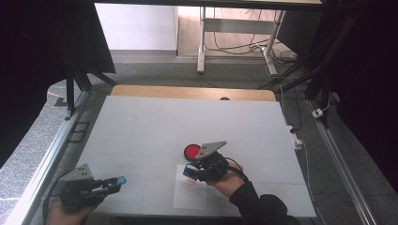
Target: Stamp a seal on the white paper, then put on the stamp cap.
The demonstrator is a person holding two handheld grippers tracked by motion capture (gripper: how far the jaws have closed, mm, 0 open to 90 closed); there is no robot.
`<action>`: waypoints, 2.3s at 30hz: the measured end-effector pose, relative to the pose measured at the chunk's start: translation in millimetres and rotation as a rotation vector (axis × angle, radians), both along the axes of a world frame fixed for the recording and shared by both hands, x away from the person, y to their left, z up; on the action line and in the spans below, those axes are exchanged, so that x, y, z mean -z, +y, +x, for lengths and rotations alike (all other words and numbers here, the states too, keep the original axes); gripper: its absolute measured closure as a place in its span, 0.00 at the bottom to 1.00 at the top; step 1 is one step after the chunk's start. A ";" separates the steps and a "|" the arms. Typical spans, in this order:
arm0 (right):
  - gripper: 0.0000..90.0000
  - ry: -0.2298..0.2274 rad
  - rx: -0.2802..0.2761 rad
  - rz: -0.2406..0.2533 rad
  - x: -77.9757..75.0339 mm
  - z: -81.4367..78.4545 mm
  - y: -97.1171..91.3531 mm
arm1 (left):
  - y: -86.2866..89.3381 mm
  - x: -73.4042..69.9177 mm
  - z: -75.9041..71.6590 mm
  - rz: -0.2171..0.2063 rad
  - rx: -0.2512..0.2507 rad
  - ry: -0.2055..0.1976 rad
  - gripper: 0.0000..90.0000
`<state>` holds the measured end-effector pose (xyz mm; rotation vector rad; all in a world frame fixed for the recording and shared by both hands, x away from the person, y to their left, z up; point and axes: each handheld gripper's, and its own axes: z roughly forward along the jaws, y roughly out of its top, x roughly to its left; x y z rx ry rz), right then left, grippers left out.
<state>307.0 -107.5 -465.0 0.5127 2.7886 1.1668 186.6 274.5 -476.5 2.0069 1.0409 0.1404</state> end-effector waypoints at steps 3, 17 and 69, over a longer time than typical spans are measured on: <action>0.79 -0.003 0.001 0.009 -3.9 -1.0 -0.5 | -0.1 0.0 0.0 0.000 0.001 0.001 0.76; 0.79 0.008 0.000 0.062 -17.9 -2.6 -4.4 | 0.0 0.1 0.2 -0.002 0.004 0.003 0.76; 0.79 -0.017 -0.038 0.139 -33.9 -10.5 -8.0 | -28.6 -4.0 22.3 -0.023 0.163 0.010 0.76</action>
